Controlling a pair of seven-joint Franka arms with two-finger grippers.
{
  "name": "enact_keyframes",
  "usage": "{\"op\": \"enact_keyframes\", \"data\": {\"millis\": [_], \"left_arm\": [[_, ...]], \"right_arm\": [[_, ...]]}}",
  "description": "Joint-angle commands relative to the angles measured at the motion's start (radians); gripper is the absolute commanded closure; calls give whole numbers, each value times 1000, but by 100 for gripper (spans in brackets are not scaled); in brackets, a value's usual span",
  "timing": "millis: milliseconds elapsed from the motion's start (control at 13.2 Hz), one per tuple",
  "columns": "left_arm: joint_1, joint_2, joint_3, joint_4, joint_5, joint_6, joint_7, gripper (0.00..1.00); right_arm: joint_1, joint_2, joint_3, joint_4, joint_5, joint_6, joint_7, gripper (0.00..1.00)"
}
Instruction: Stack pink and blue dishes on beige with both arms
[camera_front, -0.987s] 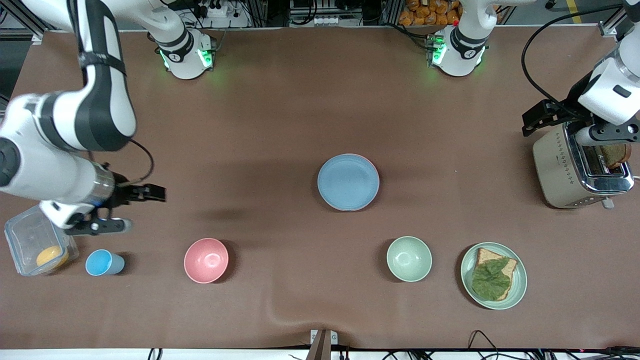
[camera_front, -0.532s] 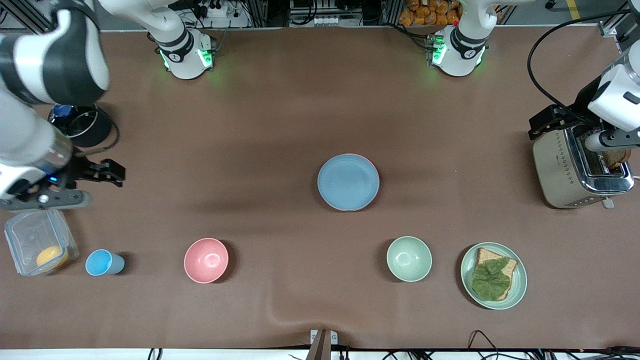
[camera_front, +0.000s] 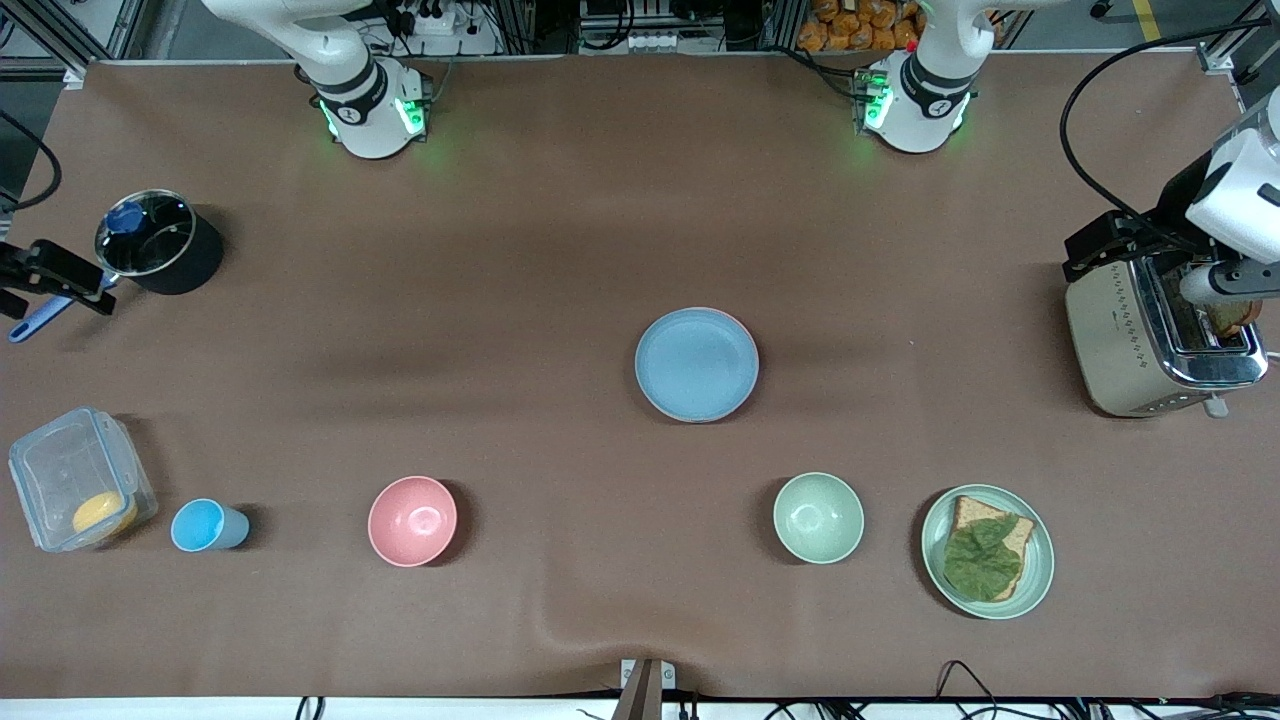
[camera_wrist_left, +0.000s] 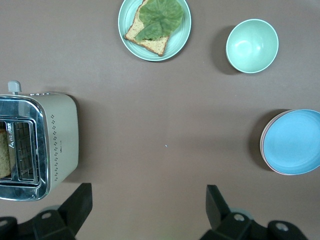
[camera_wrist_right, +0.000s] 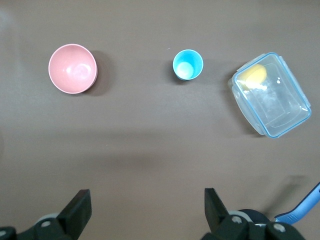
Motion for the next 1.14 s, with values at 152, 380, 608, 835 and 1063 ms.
{"op": "enact_keyframes", "data": {"millis": [152, 380, 608, 835, 1063], "left_arm": [[15, -3, -32, 23, 27, -13, 16, 0], [20, -6, -32, 23, 27, -24, 16, 0], [21, -20, -38, 25, 26, -42, 16, 0], [27, -21, -38, 25, 26, -50, 16, 0], [27, -21, -41, 25, 26, -51, 16, 0]], "right_arm": [[-40, -50, 34, -65, 7, -11, 6, 0], [-84, -60, 63, -65, 7, -28, 1, 0], [-117, -71, 91, -66, 6, -35, 1, 0], [-118, -73, 91, -66, 6, -41, 1, 0], [-120, -71, 91, -66, 6, -39, 1, 0]]}}
